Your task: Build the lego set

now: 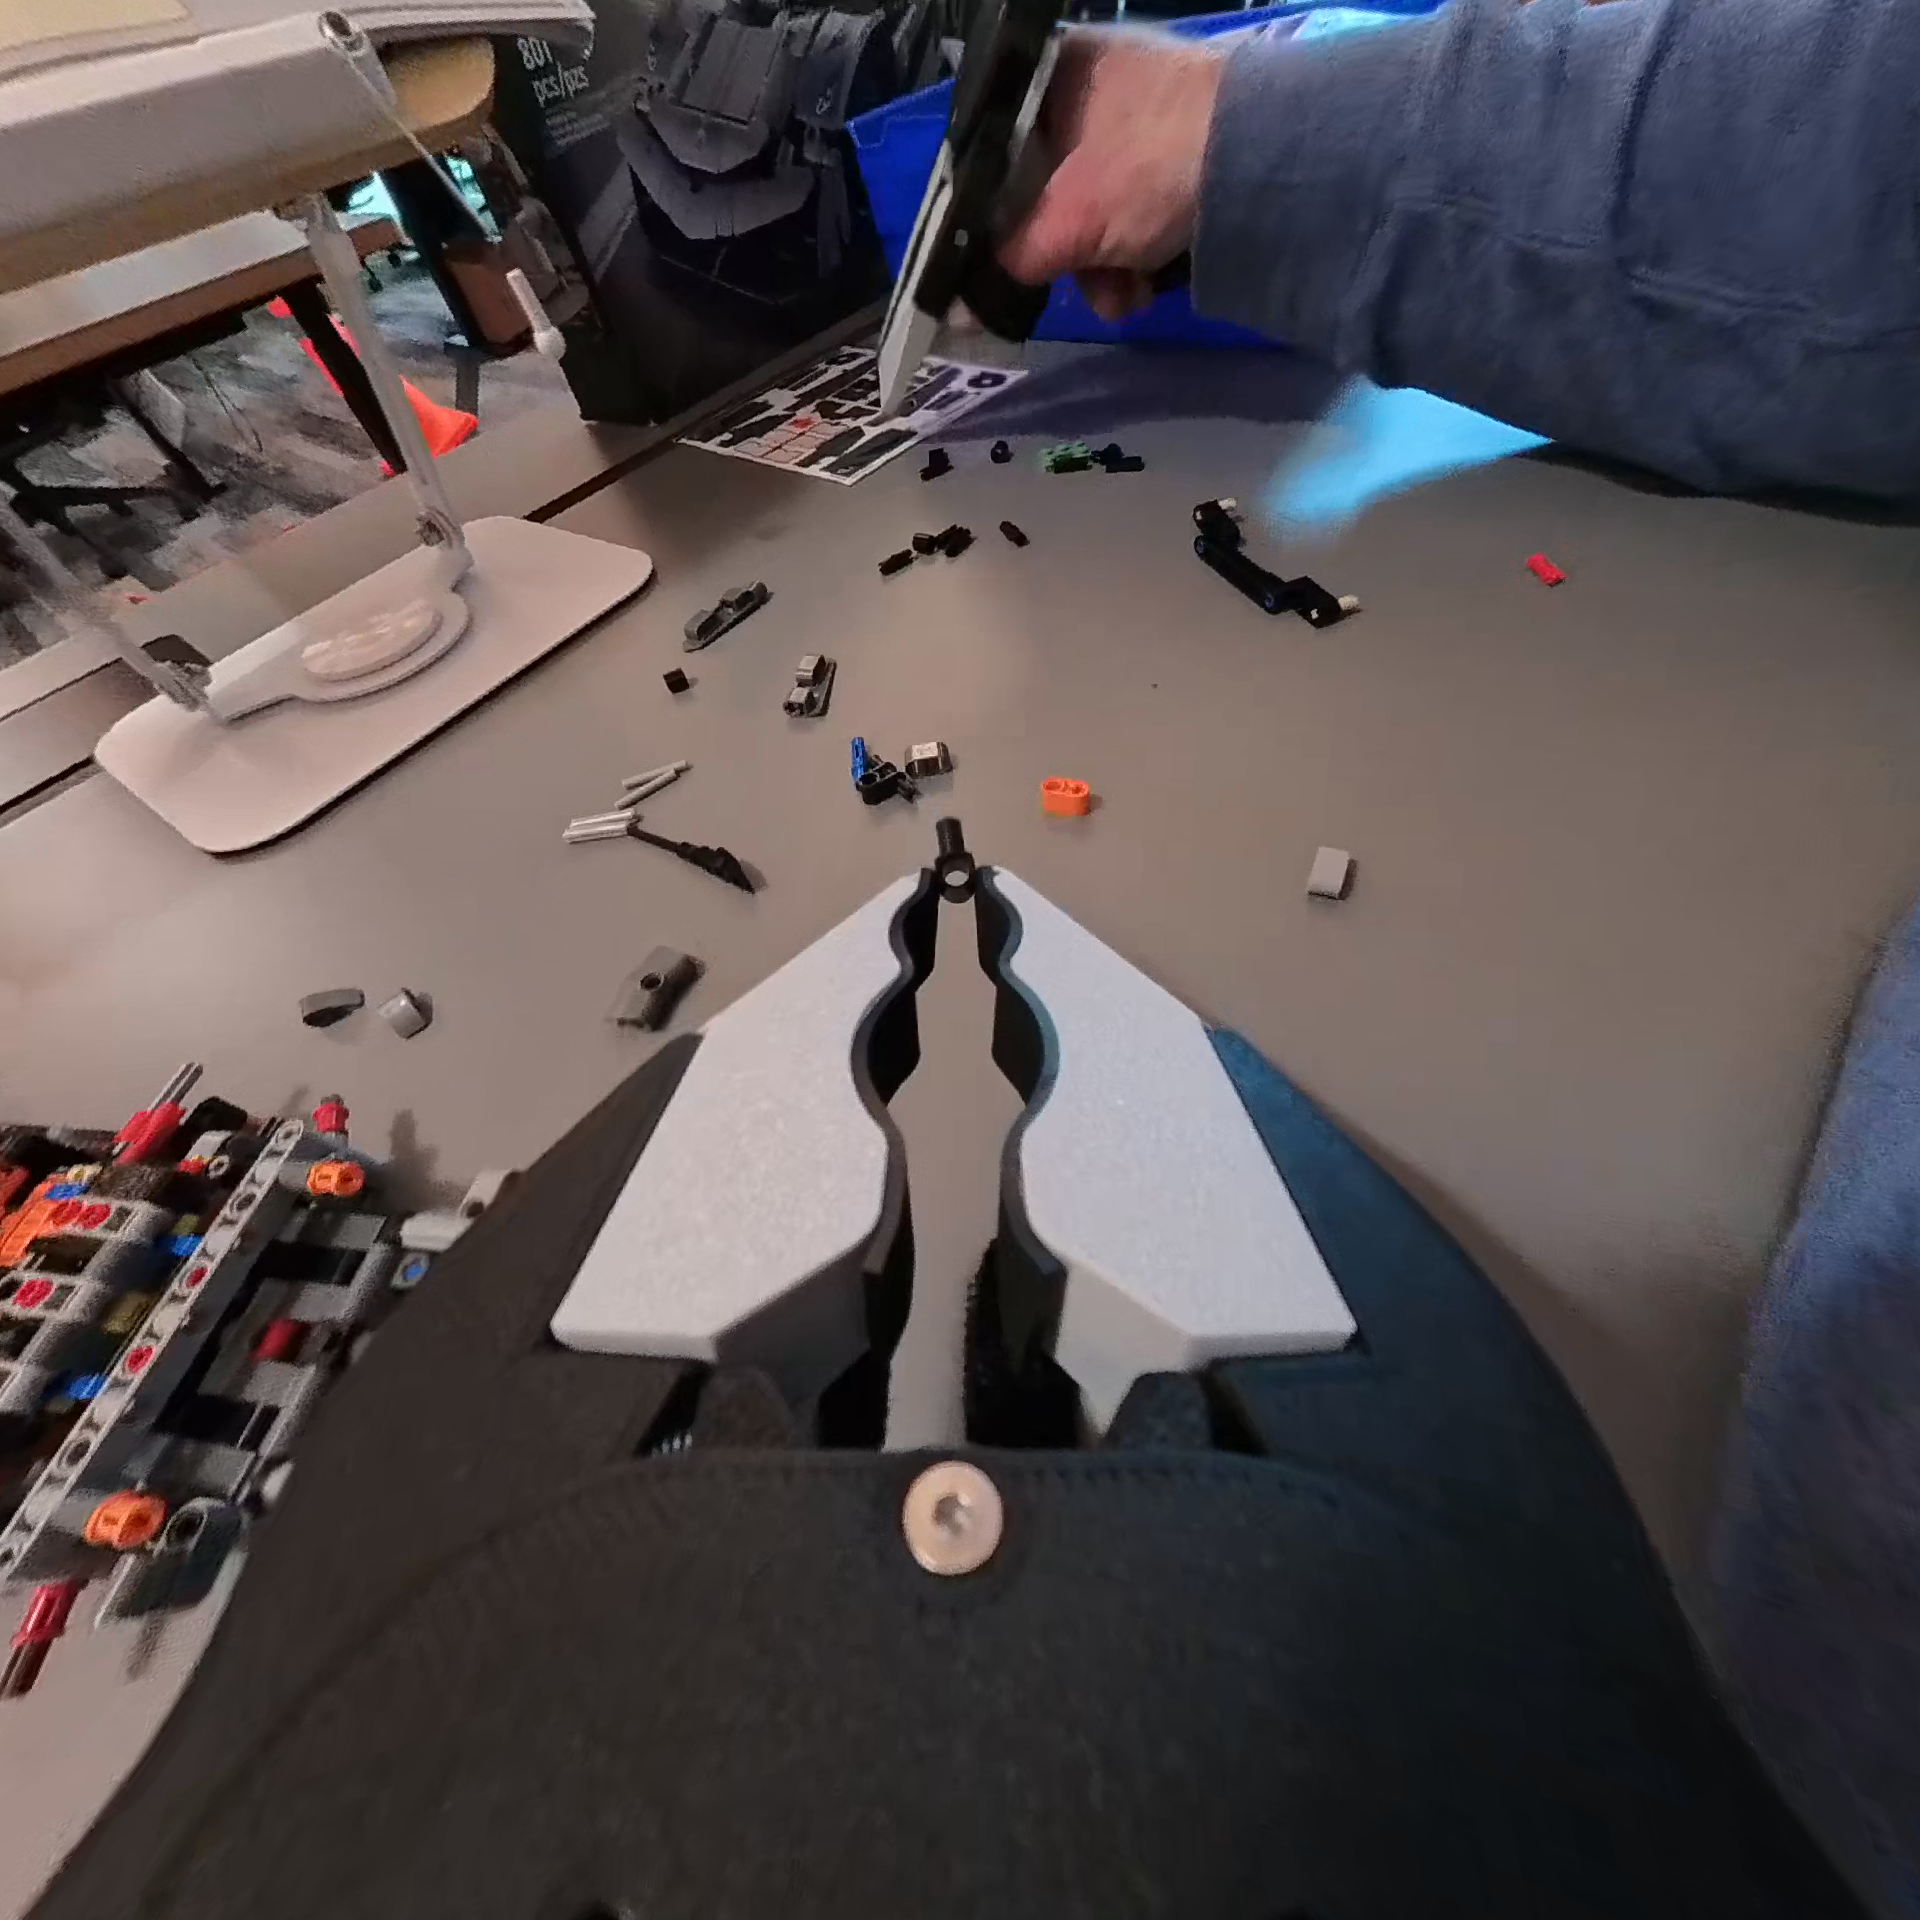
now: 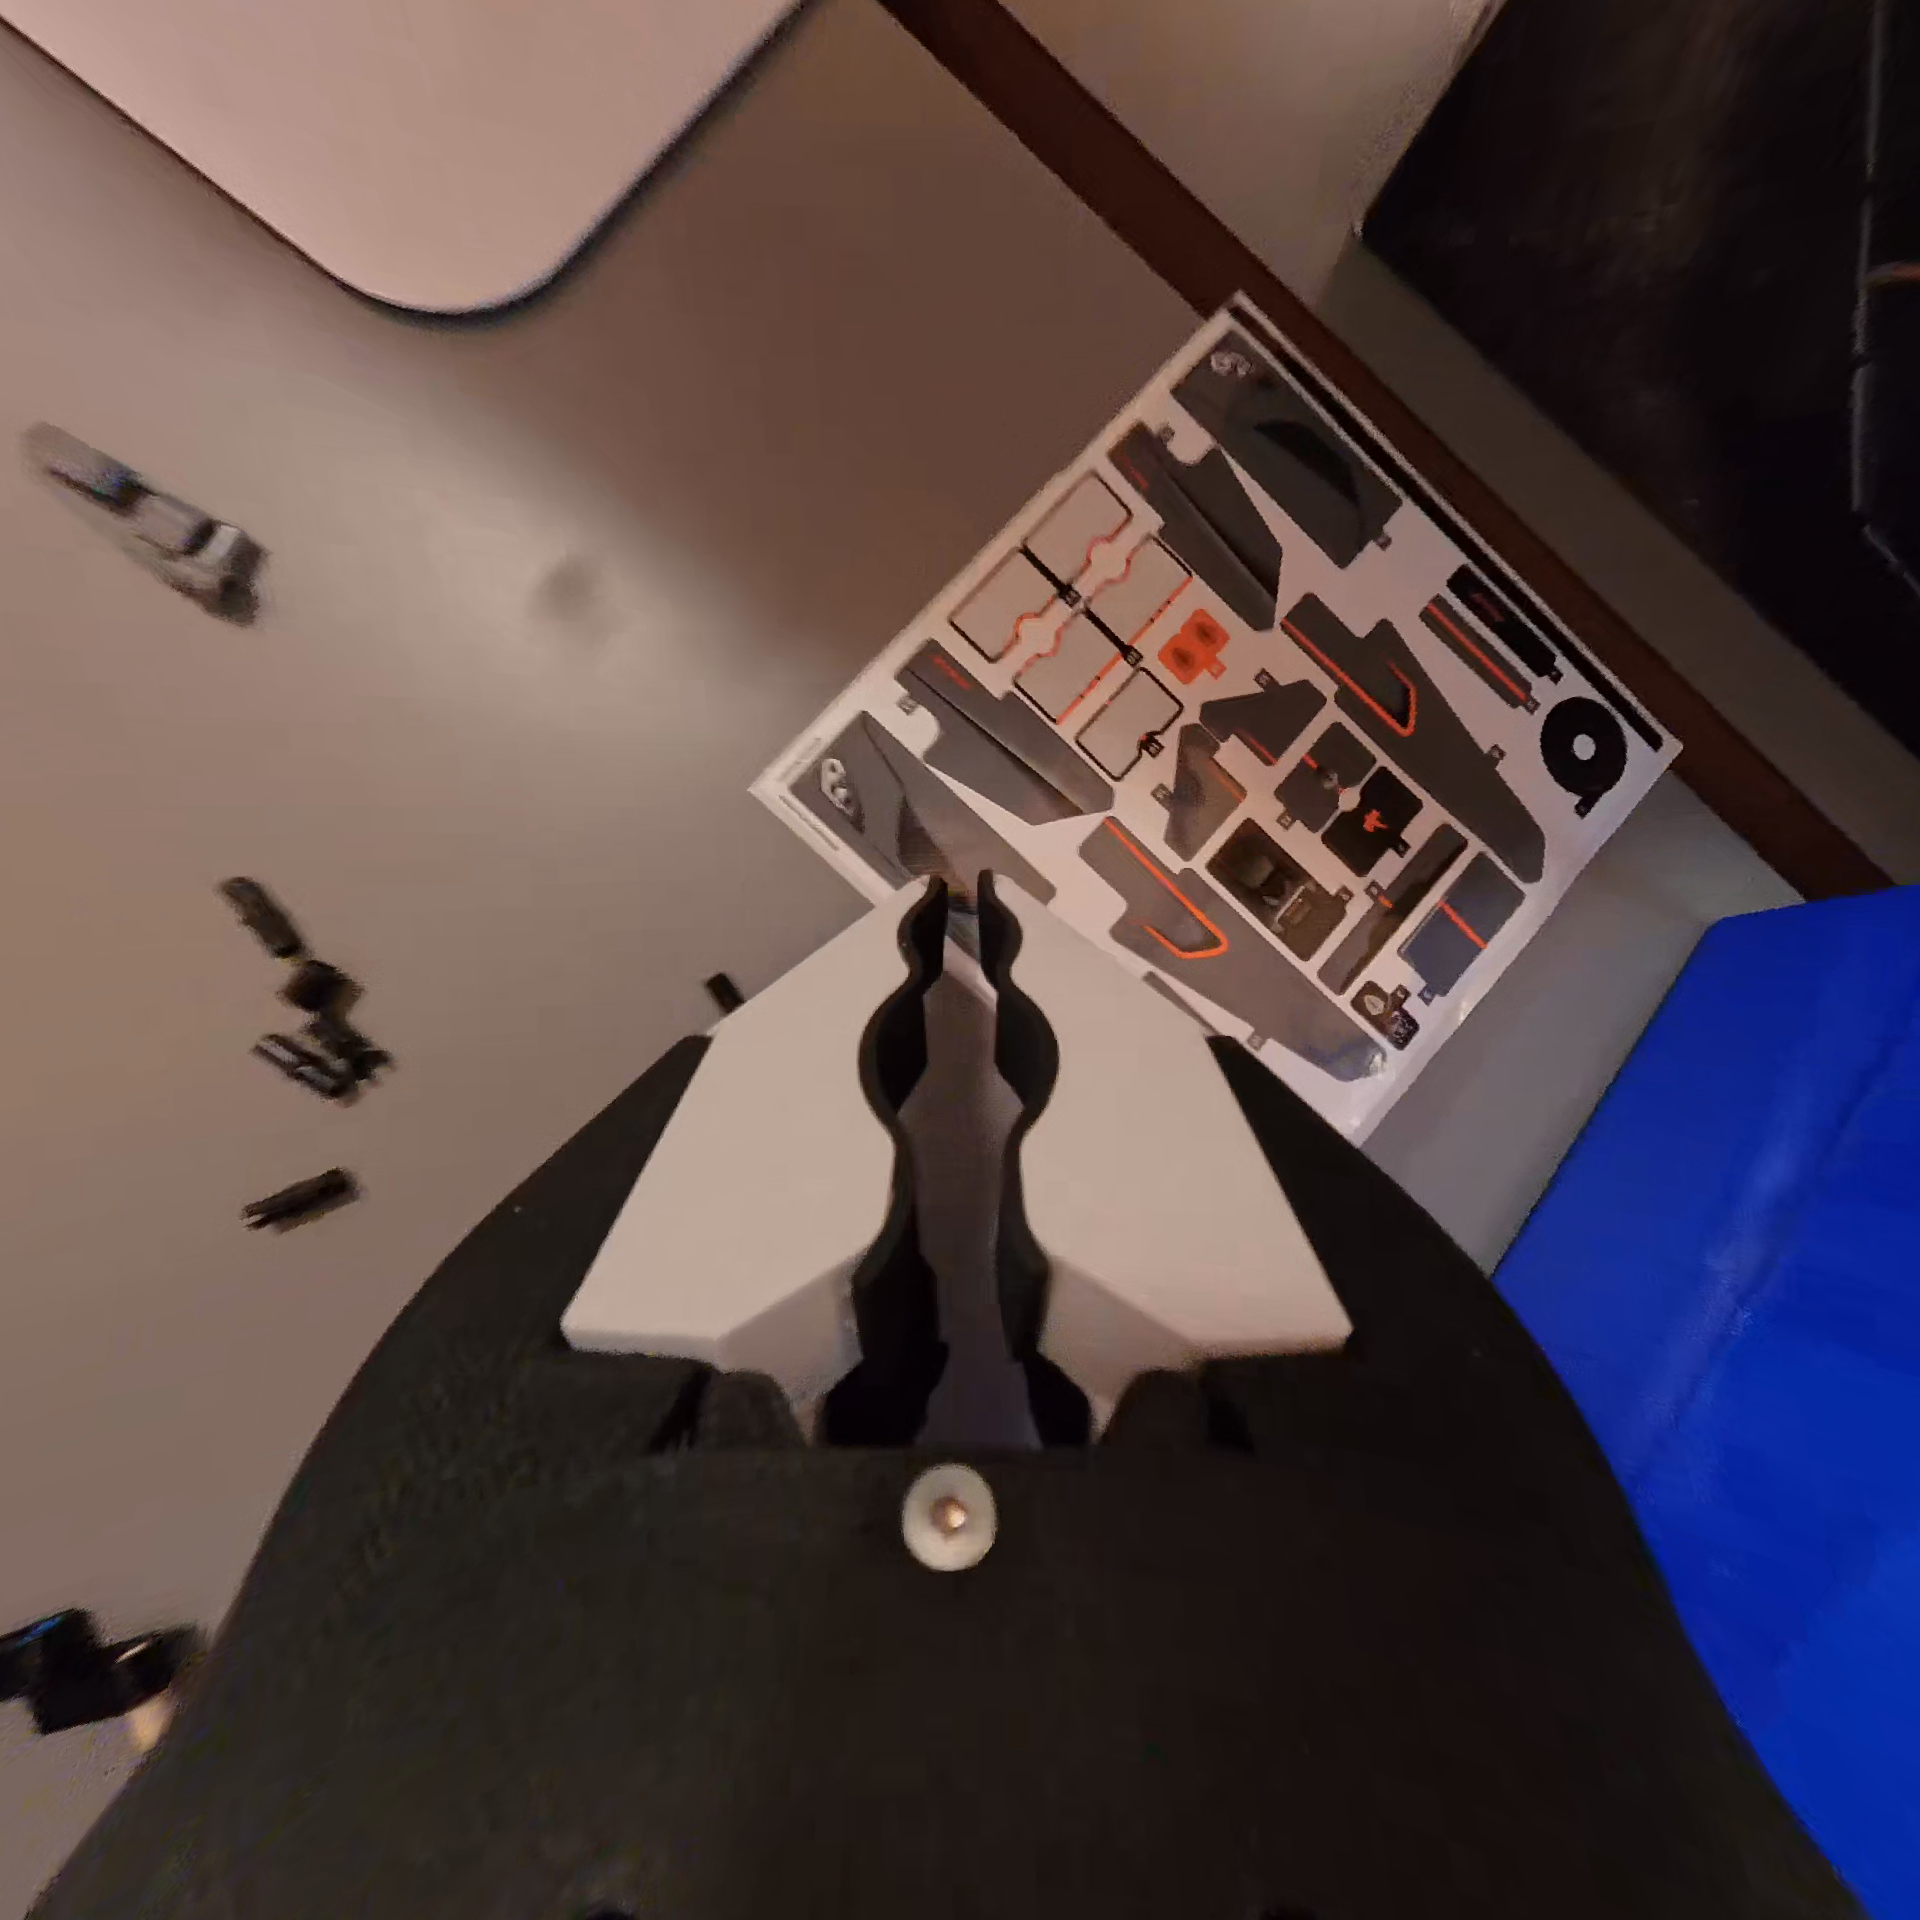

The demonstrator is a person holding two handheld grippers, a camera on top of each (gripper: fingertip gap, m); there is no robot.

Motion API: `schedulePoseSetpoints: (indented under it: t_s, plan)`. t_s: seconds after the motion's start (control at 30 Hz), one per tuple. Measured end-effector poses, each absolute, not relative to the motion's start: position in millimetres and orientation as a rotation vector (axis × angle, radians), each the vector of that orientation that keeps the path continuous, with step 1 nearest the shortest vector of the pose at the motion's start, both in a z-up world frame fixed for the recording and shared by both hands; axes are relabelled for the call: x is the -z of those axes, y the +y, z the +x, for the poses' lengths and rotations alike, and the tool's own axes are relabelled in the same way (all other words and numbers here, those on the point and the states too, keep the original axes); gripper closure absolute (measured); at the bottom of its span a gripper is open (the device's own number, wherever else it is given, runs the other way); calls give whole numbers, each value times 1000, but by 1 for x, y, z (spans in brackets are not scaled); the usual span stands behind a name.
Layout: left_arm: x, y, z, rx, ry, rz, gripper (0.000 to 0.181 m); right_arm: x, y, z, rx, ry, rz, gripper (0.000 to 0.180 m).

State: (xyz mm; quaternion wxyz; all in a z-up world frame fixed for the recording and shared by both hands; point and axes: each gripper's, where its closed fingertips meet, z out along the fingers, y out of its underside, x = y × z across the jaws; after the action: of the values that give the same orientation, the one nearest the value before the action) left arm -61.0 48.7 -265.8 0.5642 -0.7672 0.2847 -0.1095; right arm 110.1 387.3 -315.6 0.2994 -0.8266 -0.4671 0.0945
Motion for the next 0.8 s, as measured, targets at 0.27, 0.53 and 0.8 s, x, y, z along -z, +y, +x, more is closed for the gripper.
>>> schedulePoseSetpoints:
  t_s: [0.27,0.53,0.8]
  plan:
    - [265,34,-74,262,614,-1820,176,258,293,48,-410,-1453,-1947,171]
    - [261,21,-86,272,567,-1813,176,242,190,19,-678,-1569,-1842,165]
    - [254,1,-95,274,520,-1800,176,267,110,-61,-814,-1768,-1758,159]
